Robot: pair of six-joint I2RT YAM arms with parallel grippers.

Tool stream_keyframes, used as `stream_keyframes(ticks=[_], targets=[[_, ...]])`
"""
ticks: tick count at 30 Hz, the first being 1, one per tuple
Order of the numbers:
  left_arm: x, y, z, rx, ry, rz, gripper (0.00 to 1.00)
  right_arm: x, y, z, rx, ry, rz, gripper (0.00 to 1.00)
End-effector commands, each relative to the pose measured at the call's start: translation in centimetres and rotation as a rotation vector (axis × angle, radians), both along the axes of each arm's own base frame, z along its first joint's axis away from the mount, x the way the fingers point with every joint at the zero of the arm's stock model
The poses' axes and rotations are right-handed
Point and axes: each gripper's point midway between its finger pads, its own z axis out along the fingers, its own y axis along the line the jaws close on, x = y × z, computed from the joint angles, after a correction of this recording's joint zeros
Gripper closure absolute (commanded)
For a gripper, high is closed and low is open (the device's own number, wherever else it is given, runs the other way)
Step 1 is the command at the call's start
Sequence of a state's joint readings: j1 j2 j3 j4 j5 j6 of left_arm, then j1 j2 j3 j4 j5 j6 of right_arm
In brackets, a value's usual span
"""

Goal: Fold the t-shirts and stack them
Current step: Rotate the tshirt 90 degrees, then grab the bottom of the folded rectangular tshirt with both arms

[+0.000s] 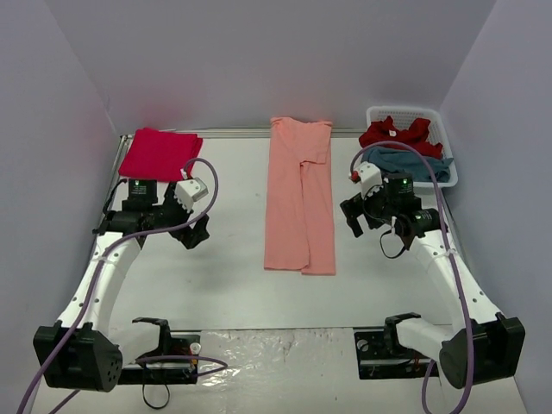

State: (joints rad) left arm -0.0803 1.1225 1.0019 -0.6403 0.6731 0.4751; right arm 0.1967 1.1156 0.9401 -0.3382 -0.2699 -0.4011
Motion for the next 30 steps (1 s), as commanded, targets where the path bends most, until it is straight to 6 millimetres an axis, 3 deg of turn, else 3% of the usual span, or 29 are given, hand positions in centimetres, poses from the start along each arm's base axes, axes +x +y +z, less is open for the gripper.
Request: stream_keyframes(ticks=[1, 5, 8, 12, 13, 16, 17, 18, 21, 26, 30], targets=[[1.0, 0.2, 2.3, 0.006, -0.123, 0.008, 0.06, 1.1, -1.6, 1.8, 0.047, -0.095, -0.079, 0.00], [2.2, 2.4, 1.5, 0.064, -0.115, 0.130, 0.06, 0.5, -2.1, 2.1, 0.118, -0.135, -0.059, 0.00], [4.4, 4.1, 0.8, 0.049, -0.127, 0.291, 0.06, 0.5, -2.0, 1.6, 0.153, -0.161, -0.072, 0.00], [7.3, 4.8, 0.2, 0.002, -0.198, 0.379, 0.06, 1.2, -2.3, 0.2, 0.168, -0.137, -0.125, 0.00], [7.1, 4.7, -1.2, -0.013, -0.182, 0.378, 0.06, 1.2, -2.6, -0.1, 0.160, -0.134, -0.139, 0.00], [8.6, 4.7, -0.6, -0.055, -0.297, 0.395, 0.06, 1.6, -2.9, 0.7, 0.166, -0.172, -0.162, 0.00], [8.2, 4.9, -2.2, -0.050, -0.289, 0.406, 0.06, 1.6, -3.1, 1.2, 0.173, -0.195, -0.177, 0.00], [9.2, 5.7, -1.5, -0.049, -0.357, 0.453, 0.06, 1.8, -3.6, 1.6, 0.184, -0.223, -0.199, 0.00], [9.7, 6.9, -2.6, -0.057, -0.368, 0.543, 0.06, 1.6, -3.7, 2.1, 0.252, -0.276, -0.196, 0.00], [10.9, 7.7, -4.6, -0.065, -0.416, 0.599, 0.06, 1.2, -4.7, 0.1, 0.276, -0.248, -0.238, 0.00], [12.5, 8.3, -6.5, -0.058, -0.405, 0.636, 0.06, 1.4, -5.6, 0.4, 0.265, -0.258, -0.266, 0.00]])
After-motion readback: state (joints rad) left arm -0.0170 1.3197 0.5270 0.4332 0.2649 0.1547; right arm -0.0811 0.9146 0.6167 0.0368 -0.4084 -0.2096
